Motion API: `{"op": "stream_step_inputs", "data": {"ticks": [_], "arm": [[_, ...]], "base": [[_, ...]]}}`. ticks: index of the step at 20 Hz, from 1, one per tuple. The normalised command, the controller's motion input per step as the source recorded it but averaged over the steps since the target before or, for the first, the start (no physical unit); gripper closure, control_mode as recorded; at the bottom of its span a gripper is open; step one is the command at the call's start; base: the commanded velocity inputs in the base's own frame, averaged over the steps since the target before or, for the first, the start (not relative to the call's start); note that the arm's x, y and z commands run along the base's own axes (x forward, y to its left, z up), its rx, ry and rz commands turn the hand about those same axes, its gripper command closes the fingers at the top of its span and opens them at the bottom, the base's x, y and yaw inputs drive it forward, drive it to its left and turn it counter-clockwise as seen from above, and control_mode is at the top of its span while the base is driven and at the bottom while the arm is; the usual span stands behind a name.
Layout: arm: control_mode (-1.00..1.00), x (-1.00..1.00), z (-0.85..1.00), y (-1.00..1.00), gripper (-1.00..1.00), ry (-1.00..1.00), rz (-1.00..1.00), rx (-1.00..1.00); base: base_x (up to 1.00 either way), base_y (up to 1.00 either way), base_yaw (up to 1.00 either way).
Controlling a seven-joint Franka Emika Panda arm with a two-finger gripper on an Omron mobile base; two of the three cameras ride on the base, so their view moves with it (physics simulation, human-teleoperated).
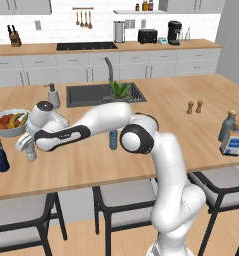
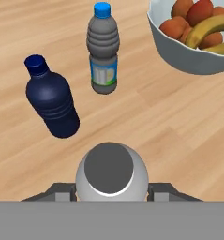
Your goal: Move the plastic bottles in the middle to the plastics group, and the glass bottles in the middle to the glass group.
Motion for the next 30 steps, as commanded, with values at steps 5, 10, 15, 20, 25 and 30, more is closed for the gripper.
{"op": "stream_step_inputs", "data": {"ticks": [5, 10, 15, 20, 25, 30], "arm": [[-1.00, 0.02, 0.00, 0.25, 1.00, 0.00, 0.01, 0.03], [-1.00, 0.00, 0.00, 0.13, 1.00, 0.00, 0.05, 0.00], [-1.00, 0.00, 0.00, 0.00, 1.00, 0.00, 0.00, 0.03], [-1.00, 0.00, -0.27, 0.00, 1.00, 0.00, 0.00, 0.00], [-1.00, 0.03, -0.31, 0.00, 1.00, 0.00, 0.00, 0.00], [-1.00, 0.15, -0.03, 0.00, 1.00, 0.06, 0.00, 0.00]], "base": [[0.00, 0.00, 0.00], [0.00, 0.00, 0.00], [0.00, 0.00, 0.00], [0.00, 0.00, 0.00], [0.00, 0.00, 0.00], [0.00, 0.00, 0.00]]}}
